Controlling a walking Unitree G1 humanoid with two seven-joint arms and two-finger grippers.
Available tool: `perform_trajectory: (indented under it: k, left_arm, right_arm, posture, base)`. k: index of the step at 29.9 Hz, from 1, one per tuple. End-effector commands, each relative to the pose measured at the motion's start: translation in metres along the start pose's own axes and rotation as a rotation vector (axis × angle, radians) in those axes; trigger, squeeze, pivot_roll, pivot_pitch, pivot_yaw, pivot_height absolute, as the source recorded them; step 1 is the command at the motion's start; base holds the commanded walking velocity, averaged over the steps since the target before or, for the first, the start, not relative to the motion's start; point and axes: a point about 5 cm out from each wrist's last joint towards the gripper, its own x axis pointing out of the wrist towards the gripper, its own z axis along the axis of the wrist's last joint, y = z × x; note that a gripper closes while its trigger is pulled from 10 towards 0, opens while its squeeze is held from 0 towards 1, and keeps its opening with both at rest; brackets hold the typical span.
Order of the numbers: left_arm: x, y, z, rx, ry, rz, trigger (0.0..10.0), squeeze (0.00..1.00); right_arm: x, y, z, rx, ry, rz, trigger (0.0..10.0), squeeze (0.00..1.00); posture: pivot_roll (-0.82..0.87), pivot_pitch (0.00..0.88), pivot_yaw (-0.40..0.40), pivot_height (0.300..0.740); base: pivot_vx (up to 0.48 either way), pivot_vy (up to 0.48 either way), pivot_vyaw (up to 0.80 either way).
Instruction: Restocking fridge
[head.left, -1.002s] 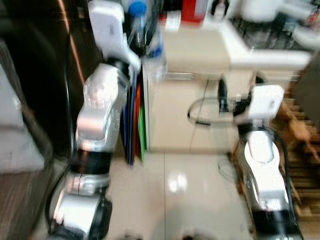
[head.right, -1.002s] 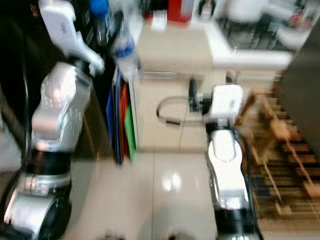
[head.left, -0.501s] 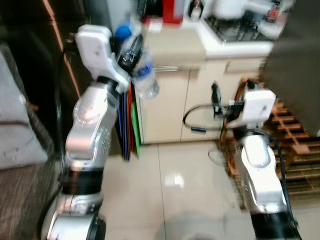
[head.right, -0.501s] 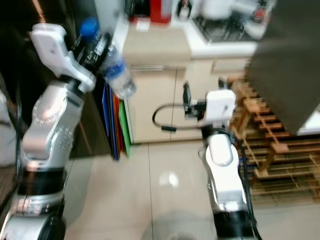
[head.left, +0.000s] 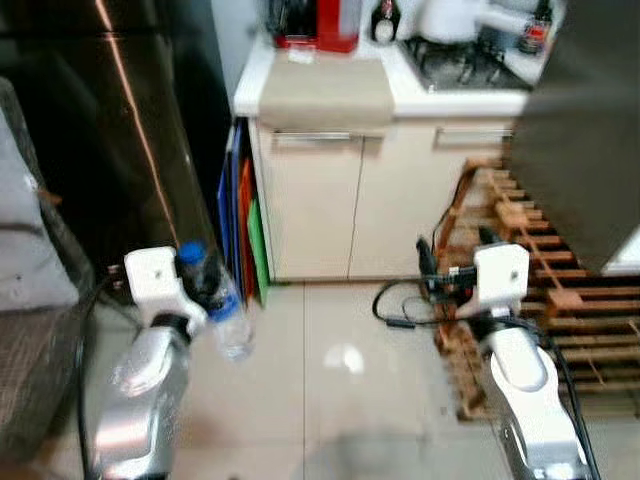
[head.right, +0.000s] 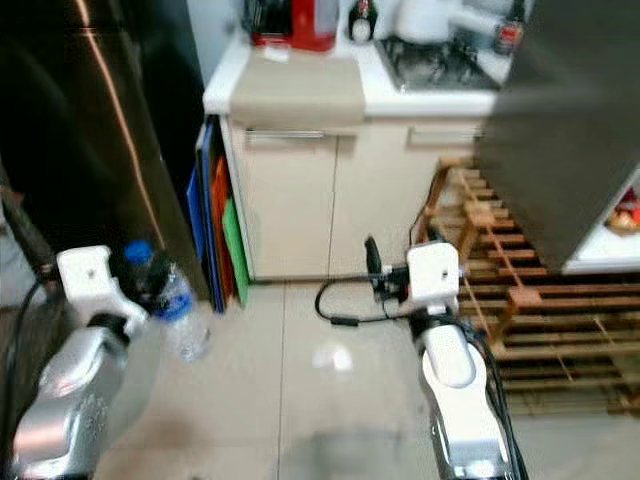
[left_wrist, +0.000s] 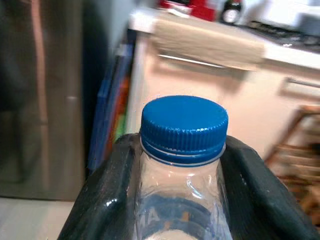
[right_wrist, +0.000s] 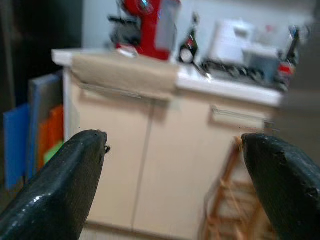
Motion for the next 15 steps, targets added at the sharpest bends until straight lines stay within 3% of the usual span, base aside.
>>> perform_trajectory:
  k: [1, 7, 15]
  left_arm:
    - [0.001, 0.002, 0.008, 0.006, -0.02, 0.006, 10.0, 0.0]
    - [-0.001, -0.017, 0.013, 0.045, -0.04, -0.112, 10.0, 0.0]
    - [0.005, -0.01, 0.012, 0.06, -0.044, -0.066, 10.0, 0.0]
  right_arm:
    - [0.002, 0.002, 0.0, 0.019, 0.012, 0.006, 10.0, 0.0]
    - [0.002, 0.003, -0.005, 0.028, 0.04, 0.015, 10.0, 0.0]
    - [0.004, 0.008, -0.01, 0.039, 0.042, 0.008, 10.0, 0.0]
  posture:
    - [-0.09, 0.0, 0.036, 0.74]
    - [-0.1, 0.0, 0.041, 0.74]
    - [-0.09, 0.0, 0.037, 0.74]
  base:
    - [0.0, -0.439, 0.0]
    - [0.0, -0.44, 0.0]
    - [0.0, -0.439, 0.0]
